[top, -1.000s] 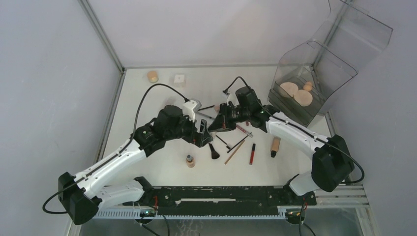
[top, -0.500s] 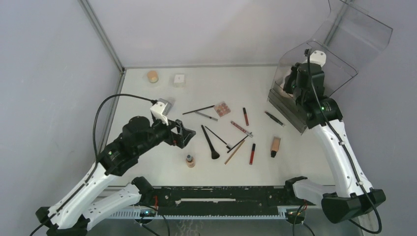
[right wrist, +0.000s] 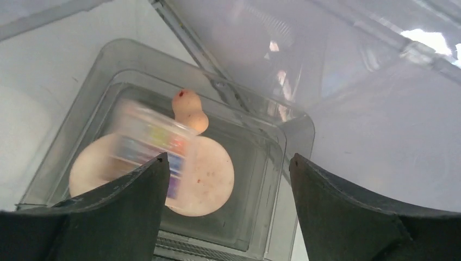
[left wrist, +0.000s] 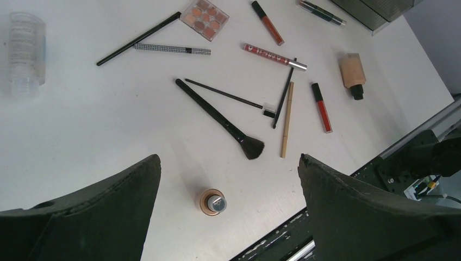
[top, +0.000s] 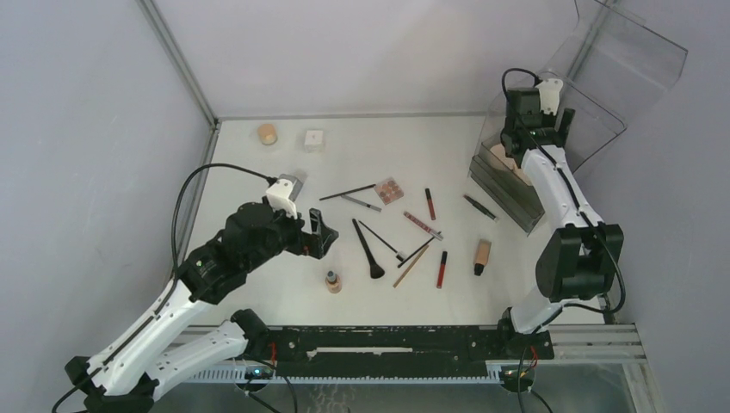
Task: Organize the makeup
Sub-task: Place the makeup in the storage box, then pick up the makeup from the center of the board.
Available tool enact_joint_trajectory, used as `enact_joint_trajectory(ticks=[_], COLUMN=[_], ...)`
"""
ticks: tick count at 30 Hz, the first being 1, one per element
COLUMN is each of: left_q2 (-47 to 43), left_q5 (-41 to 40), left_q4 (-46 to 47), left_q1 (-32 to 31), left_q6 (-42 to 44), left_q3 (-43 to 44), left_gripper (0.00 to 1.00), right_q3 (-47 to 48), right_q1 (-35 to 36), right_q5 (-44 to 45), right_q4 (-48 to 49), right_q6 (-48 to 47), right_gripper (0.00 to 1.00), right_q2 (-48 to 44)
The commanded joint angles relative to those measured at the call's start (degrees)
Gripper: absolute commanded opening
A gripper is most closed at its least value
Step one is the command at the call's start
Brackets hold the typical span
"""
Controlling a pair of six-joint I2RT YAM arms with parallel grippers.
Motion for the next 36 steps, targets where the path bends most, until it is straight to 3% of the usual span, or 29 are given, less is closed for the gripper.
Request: enact_joint_trajectory(ticks=[1,8,13,17,21,25,32,34,36], left_q2=[-1.3,-1.4,-2.7,-4.7,-6.1,-6.2,-7.0,-7.6,-8.3], left_q5=[-1.9,-3.5,-4.9,-6.8,-9.3,-5.8,-8.1,-8.6,-9.1], left_q4=[0.4,0.3,-0.3,-0.9,-1.3,-1.5,-4.3,-5.4,-6.5], left_q1=[-0.1,0.0,0.0,0.0,0.0,0.2,0.3,0.4,0.4], left_q6=[-1.1,-1.6,-2.8,-3.5,-4.6,-5.1,-5.3,-5.2,-5.3], left_q3=[-0.6,-0.9,-1.7,-2.8,-3.5,-3.6,-3.3,-3.0,-2.9], left_gripper=[1.0,1.0,1.0,1.0,1.0,1.0,1.0,1.0,1.0], right_q3=[6.2,-3.8,-15.5,-22.5,-22.5,-16.1,0.2,3.5,7.6], right_q1=[3.3,17.2,24.5,27.0,29.5,30.0,31.1,30.8,30.6], right_q5=[3.3,-3.0,-15.9,-26.4,-33.2,-38.3,-36.1,-36.8,-37.1], right_q4=[-0.6,-0.1,1.2,2.6,4.0,1.8,-4.0,-3.7,-5.3], right_q6=[1.0,5.0,10.5,11.4,9.3,5.6,0.4,-0.7,-1.9], right_gripper=[0.88,0.83,0.77,0.76,0.77,0.85,0.9,0.99,1.0], right_q2=[-3.2,-15.9,-23.3,-23.5,-18.6,-7.2,13.0,17.0,21.0])
